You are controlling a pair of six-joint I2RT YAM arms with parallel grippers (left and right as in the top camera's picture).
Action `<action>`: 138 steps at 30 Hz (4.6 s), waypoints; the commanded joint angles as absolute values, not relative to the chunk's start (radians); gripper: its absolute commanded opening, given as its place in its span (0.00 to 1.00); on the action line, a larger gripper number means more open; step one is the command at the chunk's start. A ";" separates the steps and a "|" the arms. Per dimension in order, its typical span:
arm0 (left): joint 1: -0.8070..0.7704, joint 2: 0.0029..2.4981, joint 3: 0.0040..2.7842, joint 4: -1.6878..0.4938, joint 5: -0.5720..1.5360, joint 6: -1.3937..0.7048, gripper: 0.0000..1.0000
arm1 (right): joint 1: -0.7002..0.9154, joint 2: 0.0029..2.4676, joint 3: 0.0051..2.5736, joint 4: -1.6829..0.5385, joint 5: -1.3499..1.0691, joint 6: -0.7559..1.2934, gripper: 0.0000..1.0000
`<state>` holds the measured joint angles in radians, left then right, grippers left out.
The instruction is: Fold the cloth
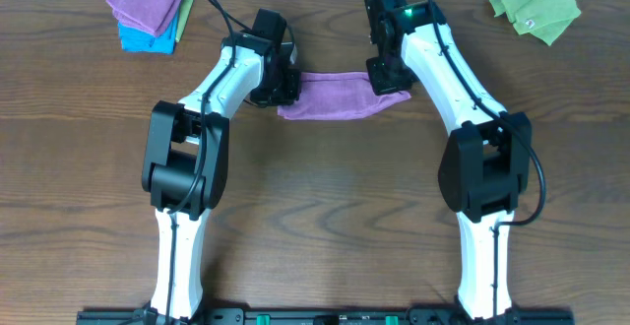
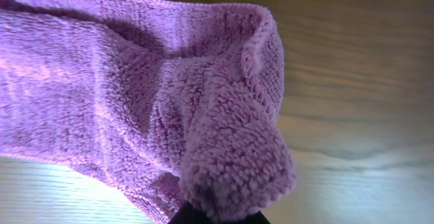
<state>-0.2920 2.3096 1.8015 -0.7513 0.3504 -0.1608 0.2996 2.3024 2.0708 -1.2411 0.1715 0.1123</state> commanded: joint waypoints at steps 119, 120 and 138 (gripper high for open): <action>0.013 1.449 1.851 -0.774 0.603 -0.157 0.07 | 0.482 2.376 2.077 -1.167 0.870 -0.084 0.01; 0.013 1.449 1.851 -0.773 0.603 -0.157 0.07 | 0.475 2.376 2.077 -1.167 0.877 -0.084 0.01; 0.013 1.450 1.851 -0.776 0.603 -0.157 0.07 | 0.609 2.376 2.077 -1.140 0.729 -0.095 0.01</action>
